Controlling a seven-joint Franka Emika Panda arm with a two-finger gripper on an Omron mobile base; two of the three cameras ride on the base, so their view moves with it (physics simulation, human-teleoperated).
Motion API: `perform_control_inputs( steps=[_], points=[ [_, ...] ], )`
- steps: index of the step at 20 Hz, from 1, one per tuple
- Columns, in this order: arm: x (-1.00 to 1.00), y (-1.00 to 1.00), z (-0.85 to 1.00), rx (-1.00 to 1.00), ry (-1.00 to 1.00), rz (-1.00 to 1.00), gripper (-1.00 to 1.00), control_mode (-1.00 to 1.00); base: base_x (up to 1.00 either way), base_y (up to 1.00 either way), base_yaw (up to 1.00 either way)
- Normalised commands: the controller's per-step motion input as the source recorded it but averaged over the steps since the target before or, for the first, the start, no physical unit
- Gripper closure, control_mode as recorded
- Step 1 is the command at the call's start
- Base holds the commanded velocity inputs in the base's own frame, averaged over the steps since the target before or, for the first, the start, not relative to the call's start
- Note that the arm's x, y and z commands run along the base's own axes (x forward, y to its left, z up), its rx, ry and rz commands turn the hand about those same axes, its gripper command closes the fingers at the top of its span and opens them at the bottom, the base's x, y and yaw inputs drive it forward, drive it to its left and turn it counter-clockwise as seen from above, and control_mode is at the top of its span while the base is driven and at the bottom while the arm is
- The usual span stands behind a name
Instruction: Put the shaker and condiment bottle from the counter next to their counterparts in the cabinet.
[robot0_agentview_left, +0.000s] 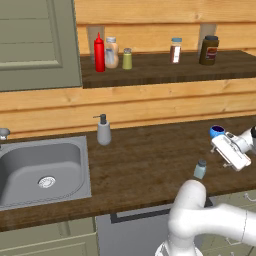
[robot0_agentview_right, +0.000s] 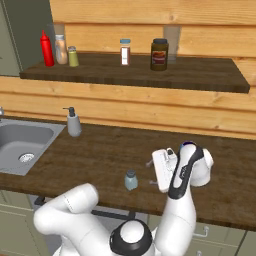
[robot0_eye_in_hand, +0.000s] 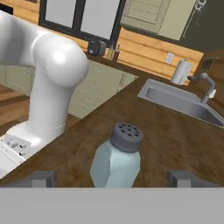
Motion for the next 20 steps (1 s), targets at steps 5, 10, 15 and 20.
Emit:
perform_control_inputs(
  steps=[5, 10, 15, 20],
  points=[
    [-0.01, 0.16, 0.00, -0.01, -0.02, -0.07, -1.00, -1.00, 0.00, 0.00, 0.00],
    [-0.04, 0.37, 0.00, -0.03, -0.01, -0.08, -1.00, -1.00, 0.00, 0.00, 0.00],
    [-0.16, 0.21, 0.00, -0.01, 0.00, -0.04, -1.00, -1.00, 0.00, 0.00, 0.00],
    [-0.24, 0.07, 0.00, 0.00, 0.00, -0.01, -1.00, -1.00, 0.00, 0.00, 0.00]
  ],
)
